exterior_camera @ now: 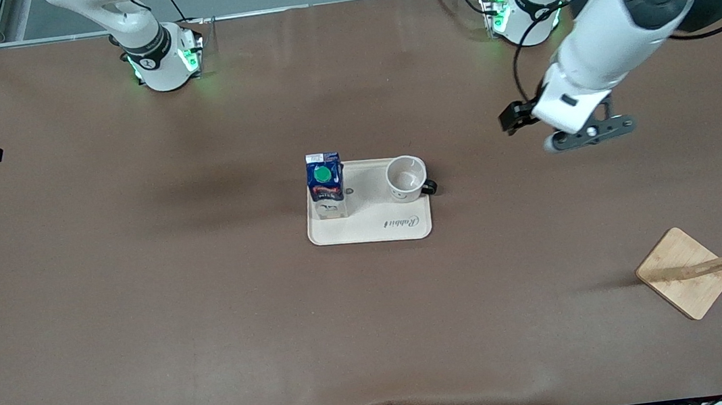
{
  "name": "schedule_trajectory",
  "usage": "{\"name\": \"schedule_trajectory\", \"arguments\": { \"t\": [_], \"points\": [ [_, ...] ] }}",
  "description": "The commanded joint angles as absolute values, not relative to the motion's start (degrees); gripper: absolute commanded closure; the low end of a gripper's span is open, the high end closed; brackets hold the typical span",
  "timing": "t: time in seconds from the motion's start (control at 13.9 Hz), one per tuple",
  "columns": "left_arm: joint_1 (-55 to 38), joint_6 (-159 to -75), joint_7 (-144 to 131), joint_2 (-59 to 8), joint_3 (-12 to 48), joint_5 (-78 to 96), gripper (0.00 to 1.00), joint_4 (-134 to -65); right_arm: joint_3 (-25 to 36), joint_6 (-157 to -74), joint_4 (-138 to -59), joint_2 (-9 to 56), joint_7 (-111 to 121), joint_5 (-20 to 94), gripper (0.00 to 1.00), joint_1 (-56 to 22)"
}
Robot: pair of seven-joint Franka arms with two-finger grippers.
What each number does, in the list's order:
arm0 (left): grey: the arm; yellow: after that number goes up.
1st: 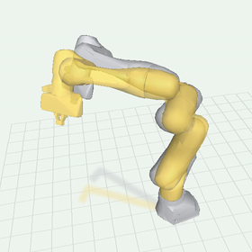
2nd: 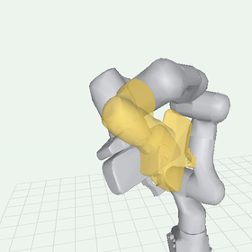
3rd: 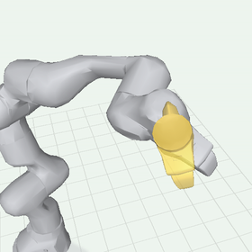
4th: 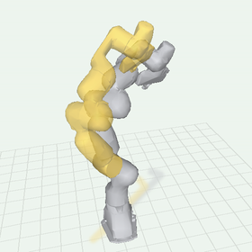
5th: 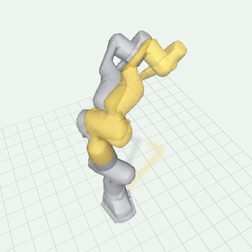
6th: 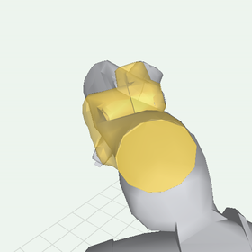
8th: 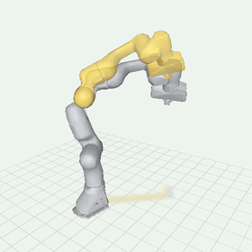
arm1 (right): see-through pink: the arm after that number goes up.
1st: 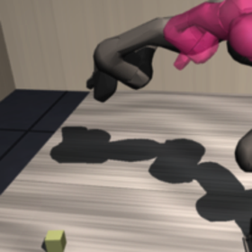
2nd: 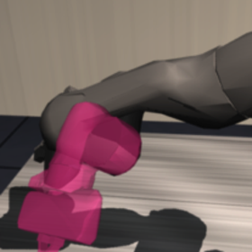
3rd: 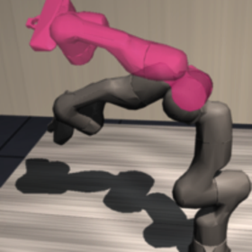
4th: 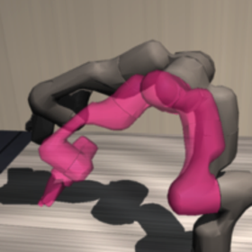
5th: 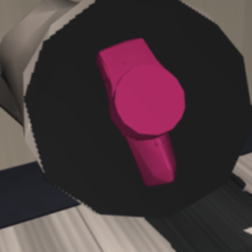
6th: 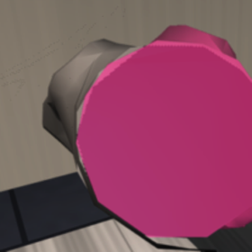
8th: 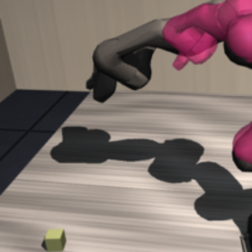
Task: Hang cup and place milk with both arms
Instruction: 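Reach the left gripper toward the white mug on the tray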
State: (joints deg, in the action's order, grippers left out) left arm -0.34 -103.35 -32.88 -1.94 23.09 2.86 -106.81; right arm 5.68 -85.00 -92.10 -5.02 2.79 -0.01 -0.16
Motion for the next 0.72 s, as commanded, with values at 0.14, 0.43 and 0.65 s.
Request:
{"name": "schedule_trajectory", "arguments": {
  "t": [0.14, 0.43, 0.65],
  "points": [
    [-1.4, -116.0, -48.5, -4.6, 28.4, 2.9, 0.00, -116.2, 5.5, -84.6, -92.0, -5.4, 3.3, -1.1, 0.00, 0.3],
    [-5.1, -126.5, -62.9, -8.2, 28.7, 2.8, 0.00, -121.6, 5.5, -84.6, -91.7, -5.2, 3.3, -1.1, 0.00, 0.4],
    [-8.2, -131.8, -74.3, -12.7, 28.7, 2.6, 0.10, -121.6, 5.5, -84.6, -91.3, -4.8, 3.3, -1.1, 0.00, 0.4]
  ]
}}
